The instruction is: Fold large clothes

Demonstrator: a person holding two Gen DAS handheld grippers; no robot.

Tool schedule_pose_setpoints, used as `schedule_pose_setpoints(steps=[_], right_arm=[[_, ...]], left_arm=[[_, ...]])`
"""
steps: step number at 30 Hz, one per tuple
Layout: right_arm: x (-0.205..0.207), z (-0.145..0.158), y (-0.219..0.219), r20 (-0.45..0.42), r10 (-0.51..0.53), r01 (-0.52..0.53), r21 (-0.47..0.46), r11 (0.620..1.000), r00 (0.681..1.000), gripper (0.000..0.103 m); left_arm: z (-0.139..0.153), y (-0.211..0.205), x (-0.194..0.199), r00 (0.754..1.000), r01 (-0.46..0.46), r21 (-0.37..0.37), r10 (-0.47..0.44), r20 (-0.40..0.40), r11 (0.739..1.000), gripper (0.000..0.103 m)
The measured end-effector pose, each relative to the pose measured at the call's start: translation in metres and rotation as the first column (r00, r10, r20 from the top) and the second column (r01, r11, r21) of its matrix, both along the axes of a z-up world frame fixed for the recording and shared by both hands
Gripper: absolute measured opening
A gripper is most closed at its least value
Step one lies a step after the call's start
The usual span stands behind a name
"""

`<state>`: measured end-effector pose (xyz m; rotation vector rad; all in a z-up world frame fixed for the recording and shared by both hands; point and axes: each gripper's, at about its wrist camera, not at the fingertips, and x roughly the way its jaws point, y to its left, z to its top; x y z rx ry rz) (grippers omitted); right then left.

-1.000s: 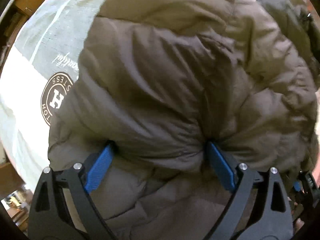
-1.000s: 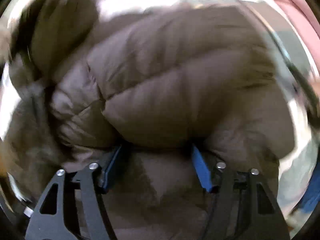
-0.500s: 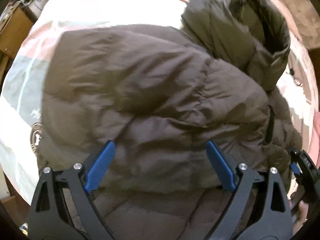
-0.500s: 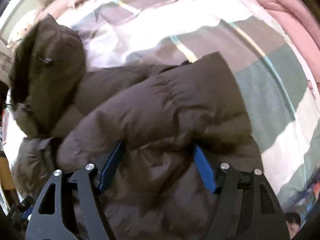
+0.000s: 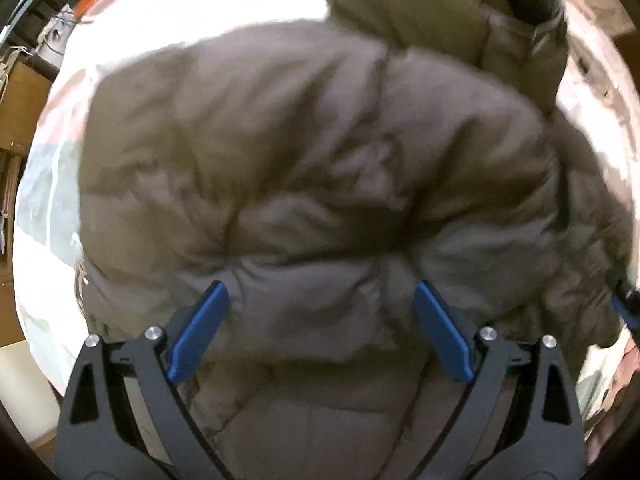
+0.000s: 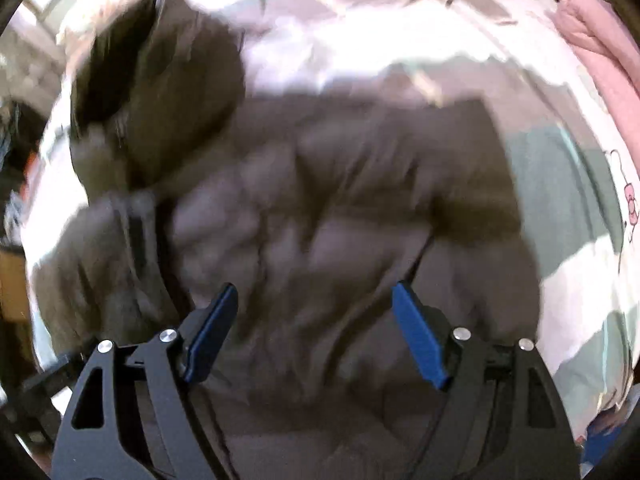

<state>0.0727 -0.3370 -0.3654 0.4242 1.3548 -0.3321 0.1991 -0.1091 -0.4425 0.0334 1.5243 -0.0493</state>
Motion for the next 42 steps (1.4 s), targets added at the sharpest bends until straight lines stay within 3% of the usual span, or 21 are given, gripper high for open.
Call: schedule_pose_setpoints(steps=[2, 4, 6, 8, 10, 13, 15, 17, 18, 19, 22, 23, 25, 26, 28, 32, 35, 38, 42], right_arm=[[0.0, -0.041, 0.006, -0.105, 0.007, -0.007, 0.001, 1.0, 0.994, 0.08], [0.003, -0.058, 0.005, -0.149, 0.006, -0.005, 0.011, 1.0, 0.989, 0.08], [0.011, -0.04, 0.0, -0.097, -0.016, 0.021, 0.051, 0.998, 0.995, 0.08], [0.023, -0.006, -0.006, 0.022, -0.033, 0.031, 0.072, 0.997, 0.999, 0.08], [0.043, 0.014, -0.011, 0.097, -0.042, 0.033, 0.093, 0.995, 0.994, 0.08], [0.106, 0.03, -0.016, 0.155, -0.034, 0.015, 0.12, 0.993, 0.987, 0.08], [0.155, 0.048, -0.012, 0.209, -0.02, 0.005, 0.07, 0.998, 0.978, 0.08], [0.223, 0.06, 0.002, 0.241, 0.06, -0.051, -0.042, 0.998, 0.969, 0.09], [0.256, 0.058, 0.011, 0.225, 0.103, -0.088, -0.076, 0.993, 0.969, 0.097], [0.271, 0.056, 0.018, 0.196, 0.131, -0.115, -0.088, 0.989, 0.972, 0.097], [0.343, 0.014, 0.033, 0.011, 0.181, -0.178, -0.144, 0.974, 0.983, 0.094], [0.351, 0.003, 0.033, -0.016, 0.164, -0.164, -0.16, 0.973, 0.986, 0.087], [0.355, -0.008, 0.033, -0.046, 0.139, -0.145, -0.188, 0.971, 0.989, 0.008], [0.349, -0.01, 0.032, -0.043, 0.125, -0.13, -0.19, 0.973, 0.991, 0.008], [0.335, 0.013, 0.022, 0.108, 0.091, -0.074, -0.15, 0.986, 0.99, 0.007], [0.262, 0.074, 0.021, 0.382, 0.127, -0.127, -0.025, 0.992, 0.915, 0.006], [0.189, 0.102, 0.02, 0.46, 0.148, -0.193, 0.053, 0.98, 0.875, 0.006], [0.086, 0.104, 0.011, 0.434, 0.16, -0.212, 0.075, 0.974, 0.886, 0.007], [-0.001, 0.049, 0.003, 0.194, 0.156, -0.183, 0.125, 0.975, 0.968, 0.022]], left_arm=[[-0.021, 0.002, 0.001, 0.999, -0.015, 0.011, 0.015, -0.032, 1.0, 0.095], [-0.029, 0.002, 0.005, 0.999, -0.017, 0.033, 0.019, -0.049, 0.999, 0.095], [-0.014, 0.008, 0.006, 0.999, -0.035, -0.021, 0.035, -0.021, 0.999, 0.095], [0.004, 0.014, 0.005, 0.999, -0.044, -0.069, 0.046, 0.024, 0.997, 0.095], [0.014, 0.022, 0.009, 0.997, -0.054, -0.072, 0.058, 0.057, 0.996, 0.095], [0.007, 0.037, 0.021, 0.996, -0.082, -0.06, 0.084, 0.038, 0.995, 0.095], [-0.006, 0.05, 0.031, 0.994, -0.11, -0.063, 0.11, -0.002, 0.992, 0.095], [-0.006, 0.064, 0.031, 0.992, -0.128, -0.076, 0.127, -0.017, 0.989, 0.095], [-0.004, 0.067, 0.03, 0.991, -0.132, -0.088, 0.131, -0.014, 0.987, 0.095], [-0.003, 0.07, 0.03, 0.991, -0.132, -0.093, 0.132, -0.01, 0.987, 0.095], [0.003, 0.091, 0.016, 0.991, -0.136, -0.109, 0.136, -0.012, 0.985, 0.095], [0.003, 0.094, 0.011, 0.99, -0.144, -0.118, 0.143, -0.017, 0.983, 0.095], [0.0, 0.104, 0.004, 0.987, -0.159, -0.129, 0.156, -0.032, 0.979, 0.095], [-0.004, 0.111, 0.005, 0.987, -0.161, -0.128, 0.158, -0.037, 0.979, 0.095], [-0.009, 0.124, 0.003, 0.985, -0.171, -0.125, 0.166, -0.048, 0.977, 0.095], [-0.017, 0.143, 0.005, 0.977, -0.213, -0.145, 0.208, -0.054, 0.966, 0.095], [-0.014, 0.173, -0.002, 0.966, -0.258, -0.158, 0.253, -0.052, 0.953, 0.095], [-0.006, 0.193, -0.012, 0.956, -0.294, -0.152, 0.29, -0.052, 0.944, 0.095], [0.002, 0.223, -0.03, 0.944, -0.331, -0.134, 0.326, -0.057, 0.934, 0.095]])
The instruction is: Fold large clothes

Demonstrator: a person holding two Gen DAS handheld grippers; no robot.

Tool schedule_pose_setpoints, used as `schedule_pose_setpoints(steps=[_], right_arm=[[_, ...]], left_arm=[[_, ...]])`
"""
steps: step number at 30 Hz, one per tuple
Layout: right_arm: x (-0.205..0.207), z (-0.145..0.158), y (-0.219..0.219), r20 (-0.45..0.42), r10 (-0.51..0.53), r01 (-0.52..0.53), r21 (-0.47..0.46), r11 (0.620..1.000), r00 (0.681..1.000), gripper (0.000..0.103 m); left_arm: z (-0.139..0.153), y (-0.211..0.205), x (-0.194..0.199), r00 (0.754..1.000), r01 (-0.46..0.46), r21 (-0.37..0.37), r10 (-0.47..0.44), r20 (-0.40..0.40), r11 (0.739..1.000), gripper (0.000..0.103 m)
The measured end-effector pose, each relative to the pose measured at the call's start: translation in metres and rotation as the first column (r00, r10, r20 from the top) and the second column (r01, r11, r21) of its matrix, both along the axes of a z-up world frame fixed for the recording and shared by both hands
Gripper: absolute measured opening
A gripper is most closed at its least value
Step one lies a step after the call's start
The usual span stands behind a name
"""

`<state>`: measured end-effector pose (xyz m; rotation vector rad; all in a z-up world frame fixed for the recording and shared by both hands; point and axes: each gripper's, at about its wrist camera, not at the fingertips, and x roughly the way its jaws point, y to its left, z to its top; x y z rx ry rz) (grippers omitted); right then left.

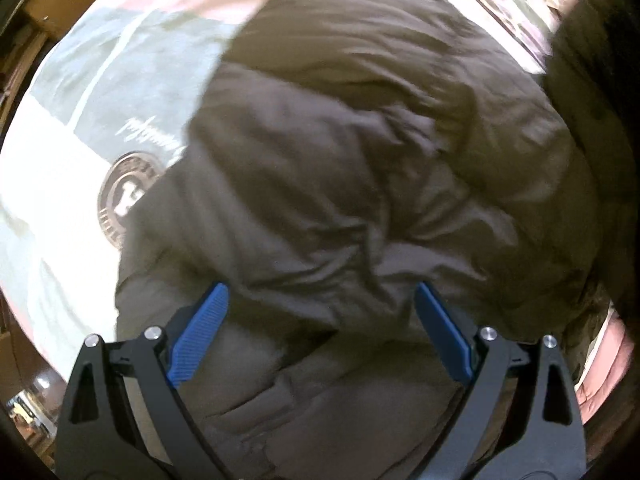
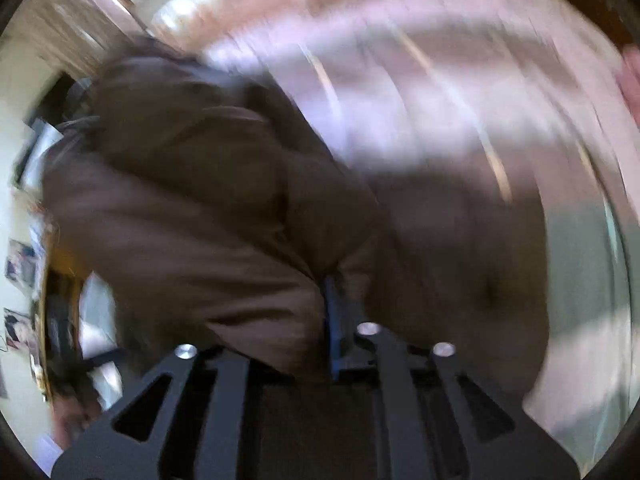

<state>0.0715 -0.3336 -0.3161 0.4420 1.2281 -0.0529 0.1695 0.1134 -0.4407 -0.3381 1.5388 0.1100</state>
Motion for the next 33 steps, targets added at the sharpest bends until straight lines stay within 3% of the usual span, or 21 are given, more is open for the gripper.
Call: schedule_pose_setpoints(steps=[3, 4, 9, 13, 16, 18, 19, 22, 23, 24, 25, 27, 28, 29, 30, 31, 32, 33], right_arm=[[-0.031, -0.004, -0.011, -0.036, -0.08, 0.079, -0.02, 0.997, 0.996, 0.073], [-0.037, 0.001, -0.012, 0.001, -0.094, 0.094, -0.021, 0.995, 0.996, 0.08], [-0.047, 0.035, 0.012, 0.104, 0.004, 0.006, -0.095, 0.995, 0.995, 0.082], [-0.044, 0.05, 0.038, 0.158, 0.134, -0.089, -0.26, 0.962, 0.978, 0.082], [-0.02, 0.008, 0.074, -0.006, 0.334, -0.301, -0.444, 0.844, 0.943, 0.086], [-0.018, -0.032, 0.102, -0.127, 0.448, -0.444, -0.52, 0.73, 0.885, 0.086], [-0.014, -0.049, 0.112, -0.17, 0.481, -0.494, -0.512, 0.703, 0.86, 0.086], [-0.014, -0.089, 0.138, -0.294, 0.55, -0.624, -0.362, 0.693, 0.782, 0.085], [-0.024, -0.084, 0.15, -0.26, 0.595, -0.649, -0.346, 0.677, 0.76, 0.085], [-0.029, -0.072, 0.152, -0.201, 0.606, -0.634, -0.344, 0.692, 0.77, 0.085], [-0.035, -0.051, 0.145, -0.099, 0.579, -0.58, -0.292, 0.76, 0.809, 0.085], [-0.041, -0.02, 0.108, 0.044, 0.407, -0.405, -0.052, 0.913, 0.912, 0.086], [-0.045, -0.014, 0.087, 0.079, 0.294, -0.301, 0.081, 0.95, 0.952, 0.091], [-0.05, -0.014, 0.061, 0.085, 0.137, -0.155, 0.25, 0.956, 0.987, 0.094], [-0.053, -0.018, 0.045, 0.071, 0.035, -0.059, 0.357, 0.932, 0.997, 0.095], [-0.056, -0.027, 0.03, 0.047, -0.067, 0.037, 0.476, 0.879, 0.997, 0.095], [-0.058, -0.043, 0.015, 0.005, -0.175, 0.139, 0.583, 0.8, 0.985, 0.095], [-0.058, -0.053, 0.008, -0.033, -0.238, 0.207, 0.613, 0.762, 0.971, 0.095]], left_arm=[[0.004, 0.013, -0.014, 1.0, -0.02, -0.017, 0.02, -0.007, 1.0, 0.095], [0.005, 0.016, -0.017, 1.0, -0.024, -0.029, 0.024, -0.004, 0.999, 0.095], [0.017, 0.012, -0.01, 0.999, -0.036, -0.153, 0.041, 0.032, 0.988, 0.095], [0.03, -0.005, 0.009, 0.996, -0.026, -0.242, 0.044, 0.072, 0.97, 0.095], [0.041, -0.036, 0.012, 0.997, 0.033, -0.29, -0.01, 0.08, 0.956, 0.095], [0.045, -0.053, 0.01, 0.994, 0.079, -0.291, -0.055, 0.09, 0.953, 0.095], [0.047, -0.061, 0.009, 0.993, 0.098, -0.289, -0.074, 0.093, 0.952, 0.095], [0.053, -0.065, 0.006, 0.99, 0.126, -0.304, -0.1, 0.101, 0.944, 0.095], [0.048, -0.055, 0.003, 0.989, 0.129, -0.303, -0.102, 0.104, 0.944, 0.095], [0.05, -0.051, 0.002, 0.989, 0.129, -0.299, -0.1, 0.109, 0.946, 0.095], [0.051, -0.046, 0.002, 0.989, 0.124, -0.298, -0.093, 0.117, 0.946, 0.095], [0.063, -0.042, -0.01, 0.988, 0.113, -0.298, -0.077, 0.131, 0.948, 0.095], [0.064, -0.034, -0.007, 0.989, 0.104, -0.298, -0.067, 0.133, 0.949, 0.095], [0.064, -0.027, 0.0, 0.991, 0.081, -0.305, -0.044, 0.126, 0.949, 0.095], [0.063, -0.025, 0.003, 0.993, 0.064, -0.316, -0.028, 0.117, 0.947, 0.096], [0.062, -0.021, 0.009, 0.994, 0.049, -0.337, -0.014, 0.106, 0.94, 0.098], [0.048, -0.022, 0.012, 0.995, 0.043, -0.35, -0.008, 0.099, 0.936, 0.099], [0.043, -0.023, 0.021, 0.996, 0.032, -0.365, 0.002, 0.092, 0.931, 0.1]])
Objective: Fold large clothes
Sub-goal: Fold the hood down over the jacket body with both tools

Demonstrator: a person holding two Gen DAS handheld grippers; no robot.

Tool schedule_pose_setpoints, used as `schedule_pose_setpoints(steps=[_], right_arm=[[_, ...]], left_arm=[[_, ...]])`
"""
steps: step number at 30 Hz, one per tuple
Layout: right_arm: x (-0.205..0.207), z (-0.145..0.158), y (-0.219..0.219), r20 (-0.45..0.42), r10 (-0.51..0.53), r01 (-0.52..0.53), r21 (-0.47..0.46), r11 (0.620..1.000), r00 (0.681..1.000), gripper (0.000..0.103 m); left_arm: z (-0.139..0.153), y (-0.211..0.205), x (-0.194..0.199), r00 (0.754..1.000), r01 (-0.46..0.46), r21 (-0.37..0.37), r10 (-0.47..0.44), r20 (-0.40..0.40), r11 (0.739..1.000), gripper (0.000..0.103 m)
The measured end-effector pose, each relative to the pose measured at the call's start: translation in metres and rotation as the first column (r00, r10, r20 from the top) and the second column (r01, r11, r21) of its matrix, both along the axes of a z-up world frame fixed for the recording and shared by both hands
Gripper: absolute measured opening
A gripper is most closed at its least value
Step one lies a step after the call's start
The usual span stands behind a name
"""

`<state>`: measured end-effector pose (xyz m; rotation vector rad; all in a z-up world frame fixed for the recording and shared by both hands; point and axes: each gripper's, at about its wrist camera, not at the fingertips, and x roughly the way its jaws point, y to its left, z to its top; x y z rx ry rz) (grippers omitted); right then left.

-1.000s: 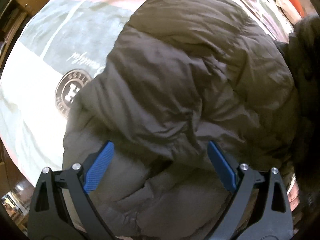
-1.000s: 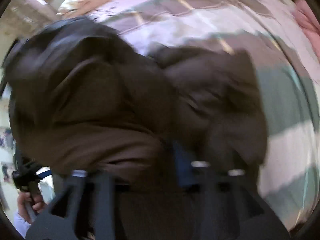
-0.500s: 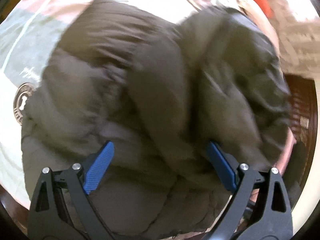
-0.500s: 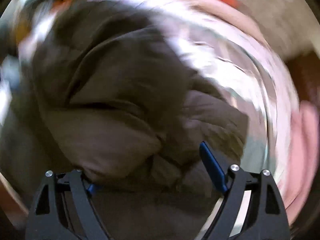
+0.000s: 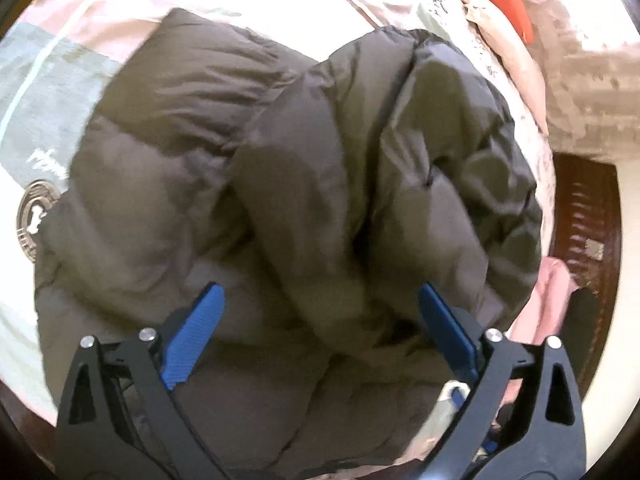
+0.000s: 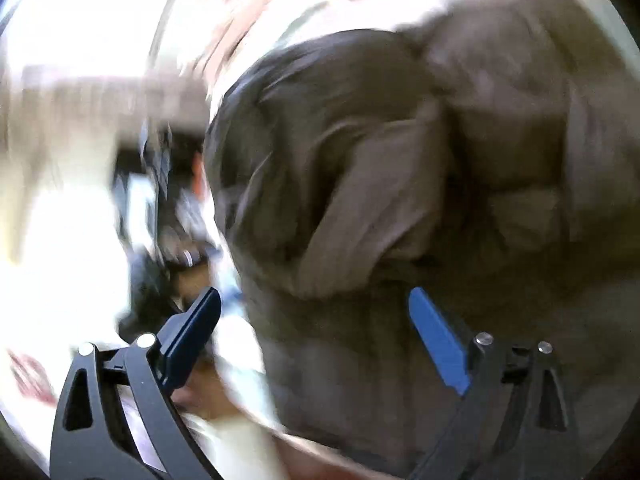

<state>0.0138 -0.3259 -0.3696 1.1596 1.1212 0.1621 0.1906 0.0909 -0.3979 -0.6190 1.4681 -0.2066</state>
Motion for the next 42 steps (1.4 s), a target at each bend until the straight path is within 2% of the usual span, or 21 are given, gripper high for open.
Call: schedule_pose_setpoints(steps=[3, 5, 6, 7, 9, 10, 13, 15, 17, 19, 20, 22, 24, 25, 27, 30, 32, 34, 36, 38, 42], right_arm=[[0.01, -0.042, -0.011, -0.111, -0.156, 0.17, 0.125, 0.978, 0.981, 0.092], [0.02, -0.058, -0.006, -0.14, -0.171, 0.197, 0.208, 0.958, 0.975, 0.048], [0.022, -0.061, -0.002, -0.148, -0.185, 0.218, 0.253, 0.943, 0.972, 0.024], [0.021, -0.058, 0.0, -0.153, -0.196, 0.231, 0.261, 0.937, 0.969, 0.019], [0.013, -0.044, -0.006, -0.097, -0.245, 0.263, 0.287, 0.921, 0.965, 0.017], [0.009, -0.034, -0.011, -0.078, -0.252, 0.264, 0.278, 0.924, 0.965, 0.017], [-0.017, -0.008, -0.042, -0.014, -0.302, 0.298, 0.227, 0.927, 0.953, 0.016], [-0.035, 0.0, -0.064, -0.024, -0.334, 0.334, 0.146, 0.931, 0.942, 0.016], [-0.05, -0.001, -0.078, -0.106, -0.328, 0.328, -0.018, 0.945, 0.939, 0.017], [-0.063, -0.017, -0.087, -0.265, -0.304, 0.262, -0.181, 0.948, 0.915, 0.019], [-0.07, -0.024, -0.091, -0.333, -0.298, 0.232, -0.222, 0.947, 0.895, 0.025], [-0.083, -0.02, -0.097, -0.369, -0.33, 0.223, -0.303, 0.926, 0.869, 0.064], [-0.091, 0.004, -0.102, -0.312, -0.401, 0.257, -0.414, 0.873, 0.861, 0.078], [-0.091, 0.013, -0.101, -0.274, -0.414, 0.271, -0.437, 0.858, 0.868, 0.078], [-0.078, 0.031, -0.094, -0.184, -0.356, 0.265, -0.388, 0.883, 0.916, 0.078], [-0.039, 0.06, -0.073, -0.058, -0.241, 0.204, -0.364, 0.909, 0.969, 0.077], [-0.002, 0.073, -0.047, 0.005, -0.127, 0.12, -0.356, 0.927, 0.992, 0.074], [0.025, 0.071, -0.012, -0.009, -0.034, 0.029, -0.324, 0.946, 0.999, 0.074], [0.054, 0.043, 0.016, -0.121, 0.05, -0.086, -0.306, 0.948, 0.991, 0.074], [0.073, 0.017, 0.033, -0.214, 0.07, -0.146, -0.363, 0.92, 0.974, 0.074], [0.11, -0.005, 0.025, -0.256, 0.034, -0.155, -0.469, 0.869, 0.966, 0.074]], left_arm=[[-0.013, -0.026, 0.013, 1.0, -0.012, -0.006, 0.012, -0.011, 1.0, 0.101], [-0.026, -0.052, 0.014, 0.999, -0.005, 0.008, 0.005, -0.034, 1.0, 0.099], [-0.031, -0.054, 0.012, 0.999, -0.022, 0.008, 0.022, -0.042, 1.0, 0.076], [-0.034, -0.057, 0.01, 0.998, -0.032, -0.007, 0.031, -0.055, 0.999, 0.05], [-0.028, -0.061, 0.0, 0.999, -0.016, -0.011, 0.015, -0.037, 1.0, 0.029], [-0.02, -0.063, -0.007, 1.0, 0.004, -0.014, -0.004, -0.013, 1.0, 0.022], [-0.004, -0.076, -0.035, 0.998, 0.067, -0.063, -0.068, -0.01, 0.996, 0.02], [0.001, -0.091, -0.058, 0.99, 0.138, -0.053, -0.139, -0.029, 0.989, 0.02], [-0.008, -0.108, -0.081, 0.974, 0.211, -0.024, -0.212, -0.076, 0.977, 0.02], [-0.023, -0.122, -0.099, 0.952, 0.279, -0.002, -0.277, -0.129, 0.96, 0.02], [-0.03, -0.124, -0.109, 0.944, 0.294, 0.008, -0.289, -0.156, 0.956, 0.02], [-0.032, -0.117, -0.118, 0.946, 0.286, 0.008, -0.28, -0.165, 0.958, 0.02], [-0.016, -0.104, -0.118, 0.956, 0.276, 0.076, -0.266, -0.124, 0.958, 0.024], [-0.006, -0.1, -0.113, 0.961, 0.269, 0.122, -0.259, -0.095, 0.955, 0.032], [0.024, -0.085, -0.1, 0.972, 0.232, 0.18, -0.235, -0.005, 0.956, 0.044], [0.063, -0.081, -0.079, 0.967, 0.186, 0.232, -0.22, 0.131, 0.955, 0.044], [0.072, -0.093, -0.065, 0.958, 0.186, 0.254, -0.233, 0.169, 0.949, 0.043], [0.064, -0.106, -0.059, 0.957, 0.197, 0.264, -0.244, 0.157, 0.944, 0.041], [0.039, -0.125, -0.05, 0.968, 0.204, 0.252, -0.234, 0.095, 0.946, 0.039], [0.016, -0.124, -0.051, 0.969, 0.22, 0.281, -0.243, 0.048, 0.934, 0.039], [-0.018, -0.132, -0.036, 0.969, 0.228, 0.34, -0.247, 0.014, 0.912, 0.049]])
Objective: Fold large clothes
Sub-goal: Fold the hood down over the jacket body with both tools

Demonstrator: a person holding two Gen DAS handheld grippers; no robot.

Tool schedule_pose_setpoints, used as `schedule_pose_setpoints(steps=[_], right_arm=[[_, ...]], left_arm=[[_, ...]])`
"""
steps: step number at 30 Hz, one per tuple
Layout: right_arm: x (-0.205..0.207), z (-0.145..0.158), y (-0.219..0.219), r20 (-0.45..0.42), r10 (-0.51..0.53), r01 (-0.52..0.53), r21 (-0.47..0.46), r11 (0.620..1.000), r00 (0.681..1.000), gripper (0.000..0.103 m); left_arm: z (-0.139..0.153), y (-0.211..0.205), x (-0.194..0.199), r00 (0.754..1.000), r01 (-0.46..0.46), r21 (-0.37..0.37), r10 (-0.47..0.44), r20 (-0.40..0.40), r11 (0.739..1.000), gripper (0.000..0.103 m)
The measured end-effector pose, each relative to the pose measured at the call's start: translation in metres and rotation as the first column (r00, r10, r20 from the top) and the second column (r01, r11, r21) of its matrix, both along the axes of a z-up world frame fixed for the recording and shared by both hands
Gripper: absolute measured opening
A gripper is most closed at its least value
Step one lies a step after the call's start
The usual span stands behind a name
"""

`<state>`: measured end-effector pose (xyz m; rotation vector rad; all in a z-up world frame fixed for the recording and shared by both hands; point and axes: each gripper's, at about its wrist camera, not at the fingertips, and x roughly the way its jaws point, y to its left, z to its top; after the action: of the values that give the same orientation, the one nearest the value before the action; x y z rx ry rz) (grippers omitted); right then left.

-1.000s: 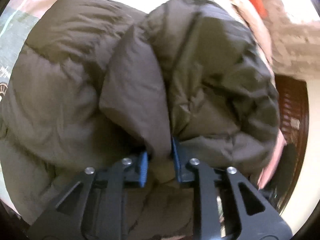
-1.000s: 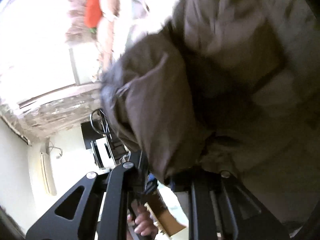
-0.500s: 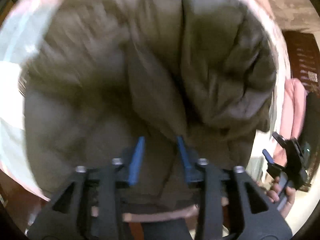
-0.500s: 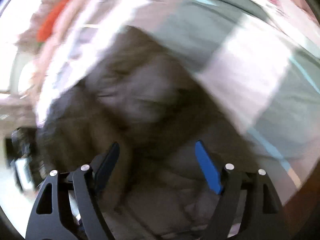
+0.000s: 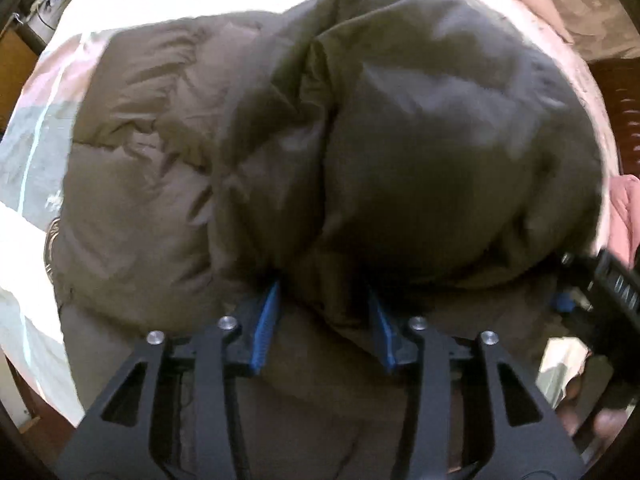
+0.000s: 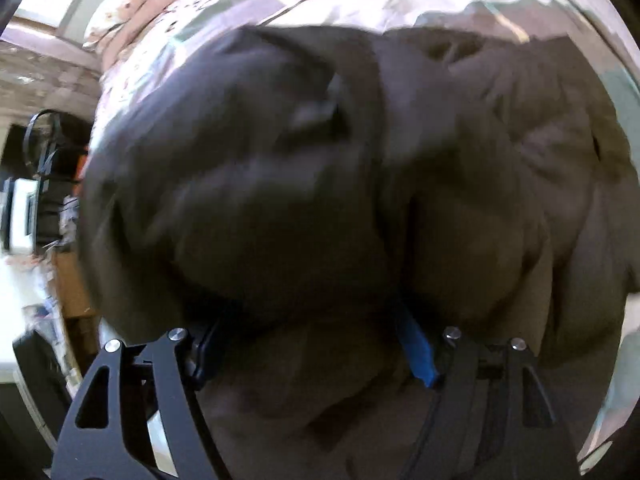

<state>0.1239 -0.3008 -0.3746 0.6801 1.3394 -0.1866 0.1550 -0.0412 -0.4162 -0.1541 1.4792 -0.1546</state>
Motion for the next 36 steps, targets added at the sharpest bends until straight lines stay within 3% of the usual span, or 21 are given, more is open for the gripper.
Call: schedule_pose_setpoints(steps=[4, 7, 10, 12, 15, 19, 22, 26, 27, 29, 30, 32, 33, 36], right_arm=[[0.029, -0.018, -0.01, -0.012, -0.003, 0.003, -0.015, 1.0, 1.0, 0.074], [0.023, -0.012, -0.003, -0.042, 0.03, -0.031, -0.024, 0.999, 0.999, 0.074], [-0.008, 0.036, -0.004, 0.091, 0.016, -0.019, 0.029, 0.999, 0.996, 0.074], [-0.024, 0.077, -0.002, 0.24, 0.057, -0.047, -0.047, 0.998, 0.969, 0.074], [-0.011, 0.097, 0.009, 0.272, 0.172, -0.125, -0.181, 0.976, 0.947, 0.074], [0.042, 0.059, 0.016, 0.158, 0.167, -0.144, -0.147, 0.979, 0.973, 0.074], [0.068, 0.016, 0.017, 0.062, 0.201, -0.186, -0.185, 0.965, 0.978, 0.074], [0.075, -0.018, 0.022, 0.044, 0.229, -0.217, -0.191, 0.957, 0.972, 0.08], [0.078, -0.022, 0.025, 0.028, 0.246, -0.235, -0.209, 0.949, 0.969, 0.08], [0.08, -0.023, 0.023, 0.003, 0.254, -0.248, -0.207, 0.946, 0.967, 0.079], [0.082, -0.015, 0.018, 0.017, 0.228, -0.221, -0.185, 0.958, 0.974, 0.078], [0.059, 0.024, 0.016, 0.138, 0.205, -0.184, -0.148, 0.972, 0.969, 0.078], [0.043, 0.043, 0.018, 0.177, 0.213, -0.185, -0.162, 0.969, 0.961, 0.078], [-0.001, 0.073, 0.021, 0.223, 0.208, -0.17, -0.18, 0.969, 0.952, 0.078]], left_arm=[[-0.013, -0.007, 0.03, 1.0, -0.02, -0.009, 0.019, -0.016, 1.0, 0.052], [-0.003, -0.007, 0.038, 0.998, -0.049, -0.038, 0.048, -0.042, 0.998, 0.046], [0.039, 0.013, 0.026, 0.998, -0.052, -0.098, 0.056, 0.038, 0.994, 0.046], [0.073, 0.026, 0.025, 0.986, -0.059, -0.083, 0.071, 0.15, 0.995, 0.048], [0.093, 0.024, 0.046, 0.971, -0.048, -0.033, 0.054, 0.235, 0.998, 0.049], [0.072, 0.008, 0.076, 0.979, 0.008, 0.037, -0.015, 0.203, 0.999, 0.051], [0.035, -0.005, 0.092, 0.981, 0.05, 0.127, -0.072, 0.178, 0.991, 0.065], [-0.006, 0.003, 0.107, 0.989, 0.04, 0.151, -0.06, 0.132, 0.988, 0.073], [-0.009, 0.002, 0.108, 0.989, 0.05, 0.159, -0.071, 0.132, 0.986, 0.073], [0.003, 0.004, 0.104, 0.988, 0.047, 0.134, -0.065, 0.138, 0.99, 0.059], [0.02, 0.01, 0.097, 0.988, 0.028, 0.061, -0.037, 0.149, 0.998, 0.048], [0.055, 0.019, 0.076, 0.977, 0.009, 0.018, -0.013, 0.211, 1.0, 0.05], [0.068, 0.019, 0.061, 0.971, 0.029, 0.025, -0.034, 0.237, 0.999, 0.055], [0.075, 0.016, 0.022, 0.969, 0.088, 0.042, -0.095, 0.228, 0.995, 0.056]])
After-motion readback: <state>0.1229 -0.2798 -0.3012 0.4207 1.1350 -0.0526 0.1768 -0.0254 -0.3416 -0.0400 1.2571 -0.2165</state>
